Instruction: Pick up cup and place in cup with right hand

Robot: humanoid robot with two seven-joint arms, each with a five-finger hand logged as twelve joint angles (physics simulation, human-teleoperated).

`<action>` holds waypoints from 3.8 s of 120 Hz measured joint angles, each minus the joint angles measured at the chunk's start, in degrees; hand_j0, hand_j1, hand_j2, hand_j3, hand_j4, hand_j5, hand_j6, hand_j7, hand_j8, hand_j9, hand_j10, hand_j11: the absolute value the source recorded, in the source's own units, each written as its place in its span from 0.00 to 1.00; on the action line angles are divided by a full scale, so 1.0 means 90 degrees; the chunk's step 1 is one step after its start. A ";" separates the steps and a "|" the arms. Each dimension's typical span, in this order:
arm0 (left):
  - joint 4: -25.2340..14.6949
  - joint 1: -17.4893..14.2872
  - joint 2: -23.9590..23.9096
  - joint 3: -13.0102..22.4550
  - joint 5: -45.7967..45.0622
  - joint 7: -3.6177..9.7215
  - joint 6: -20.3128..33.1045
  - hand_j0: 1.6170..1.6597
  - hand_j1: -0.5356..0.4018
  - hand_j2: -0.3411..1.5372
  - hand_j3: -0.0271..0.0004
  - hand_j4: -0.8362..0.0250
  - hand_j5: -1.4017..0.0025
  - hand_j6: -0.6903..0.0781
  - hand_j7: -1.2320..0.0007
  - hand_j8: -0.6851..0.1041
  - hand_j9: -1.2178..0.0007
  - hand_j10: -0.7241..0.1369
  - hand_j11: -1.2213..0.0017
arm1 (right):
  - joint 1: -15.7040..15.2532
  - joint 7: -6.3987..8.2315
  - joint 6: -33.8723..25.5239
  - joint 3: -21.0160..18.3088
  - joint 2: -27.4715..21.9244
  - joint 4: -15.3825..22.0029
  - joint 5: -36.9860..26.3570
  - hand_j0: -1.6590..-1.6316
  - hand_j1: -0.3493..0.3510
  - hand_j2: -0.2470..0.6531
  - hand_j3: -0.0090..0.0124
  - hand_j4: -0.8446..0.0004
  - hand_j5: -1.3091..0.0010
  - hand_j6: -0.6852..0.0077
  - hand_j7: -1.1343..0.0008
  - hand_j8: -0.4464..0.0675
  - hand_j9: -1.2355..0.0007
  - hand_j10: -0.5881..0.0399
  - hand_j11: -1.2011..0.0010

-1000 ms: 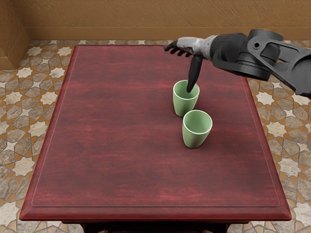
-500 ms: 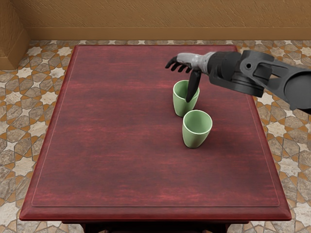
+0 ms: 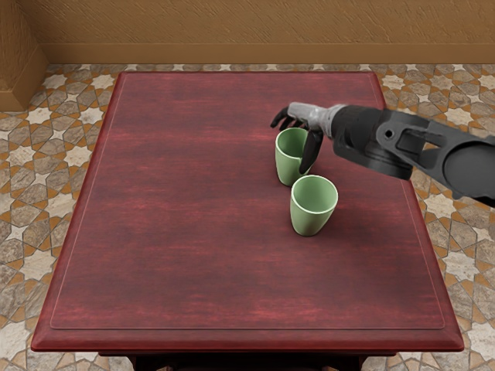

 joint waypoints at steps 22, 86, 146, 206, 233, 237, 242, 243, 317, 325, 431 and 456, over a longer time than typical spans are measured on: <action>0.0000 0.0000 0.0000 0.0000 0.0000 0.0000 0.0000 0.96 0.94 0.18 0.98 0.97 1.00 0.90 1.00 0.87 1.00 0.84 1.00 | -0.0089 -0.0001 -0.0069 0.0013 0.0032 -0.0005 -0.0041 0.10 0.62 0.22 0.30 0.53 0.63 0.50 0.56 0.28 0.61 0.32 0.59; 0.0000 0.0000 0.0000 0.0000 0.0000 0.0000 0.0000 0.96 0.94 0.18 0.99 0.97 1.00 0.90 1.00 0.87 1.00 0.84 1.00 | -0.0035 -0.0001 0.0211 0.0339 -0.0205 0.0256 0.0073 0.19 0.65 0.27 0.41 0.47 0.51 0.57 0.46 0.43 0.49 0.42 0.48; 0.0000 0.0000 0.0000 0.0000 0.0000 0.0000 0.0000 0.96 0.94 0.18 0.99 0.97 1.00 0.90 1.00 0.87 1.00 0.84 1.00 | 0.0368 -0.0001 0.1469 0.1407 -0.1265 0.1118 0.0722 0.16 0.59 0.21 0.46 0.48 0.53 0.52 0.47 0.37 0.51 0.38 0.49; 0.0000 0.0000 0.0000 0.0000 0.0001 0.0000 0.0000 0.96 0.94 0.18 0.99 0.97 1.00 0.90 1.00 0.87 1.00 0.84 1.00 | 0.0572 0.0000 0.2314 0.1680 -0.2592 0.2276 0.2071 0.12 0.56 0.21 0.45 0.49 0.53 0.48 0.48 0.34 0.50 0.36 0.48; 0.0000 0.0000 0.0000 0.0000 0.0000 0.0000 0.0000 0.96 0.94 0.18 0.99 0.97 1.00 0.90 1.00 0.87 1.00 0.84 1.00 | 0.0532 -0.0001 0.2412 0.1757 -0.2872 0.2744 0.2339 0.16 0.56 0.20 0.42 0.48 0.53 0.49 0.48 0.35 0.50 0.36 0.49; 0.0000 0.0000 0.0000 0.0000 0.0001 0.0000 0.0000 0.96 0.94 0.18 0.99 0.97 1.00 0.90 1.00 0.87 1.00 0.84 1.00 | 0.0511 -0.0001 0.2416 0.1757 -0.2912 0.2800 0.2357 0.16 0.56 0.20 0.43 0.48 0.53 0.49 0.48 0.35 0.50 0.36 0.49; 0.0001 0.0000 0.0000 0.0000 0.0000 0.0000 0.0000 0.96 0.94 0.18 0.99 0.97 1.00 0.90 1.00 0.87 1.00 0.84 1.00 | 0.0488 -0.0001 0.2420 0.1758 -0.2947 0.2868 0.2378 0.17 0.56 0.20 0.44 0.48 0.53 0.49 0.47 0.34 0.50 0.36 0.49; 0.0001 0.0000 0.0000 0.0000 0.0000 0.0000 0.0000 0.96 0.94 0.18 0.99 0.97 1.00 0.90 1.00 0.87 1.00 0.84 1.00 | 0.0484 -0.0001 0.2420 0.1758 -0.2953 0.2882 0.2381 0.17 0.56 0.20 0.44 0.48 0.53 0.49 0.47 0.34 0.50 0.36 0.49; 0.0000 0.0000 0.0000 0.0000 0.0000 0.0000 0.0000 0.96 0.94 0.18 0.99 0.97 1.00 0.90 1.00 0.87 1.00 0.84 1.00 | 0.0168 -0.0001 0.2598 0.1765 -0.3226 0.3059 0.2423 0.20 0.57 0.19 0.44 0.46 0.51 0.51 0.45 0.37 0.48 0.38 0.47; 0.0000 0.0000 0.0000 0.0000 0.0000 0.0000 0.0000 0.96 0.94 0.18 0.99 0.97 1.00 0.90 1.00 0.87 1.00 0.84 1.00 | 0.0141 -0.0001 0.2587 0.1766 -0.3248 0.3059 0.2419 0.20 0.57 0.20 0.43 0.45 0.50 0.52 0.45 0.38 0.47 0.39 0.46; 0.0000 0.0000 0.0000 0.0000 0.0000 0.0000 0.0000 0.96 0.94 0.18 0.99 0.97 1.00 0.90 1.00 0.87 1.00 0.84 1.00 | -0.0090 0.0000 0.2386 0.1704 -0.2929 0.2757 0.2344 0.12 0.55 0.21 0.42 0.54 0.60 0.52 0.55 0.33 0.57 0.40 0.56; 0.0000 0.0000 0.0000 0.0000 -0.0001 0.0000 0.0000 0.96 0.94 0.18 0.99 0.97 1.00 0.90 1.00 0.87 1.00 0.84 1.00 | -0.0132 0.0000 0.2381 0.1709 -0.2939 0.2747 0.2340 0.07 0.42 0.22 0.42 0.68 0.72 0.63 0.69 0.41 0.71 0.53 0.70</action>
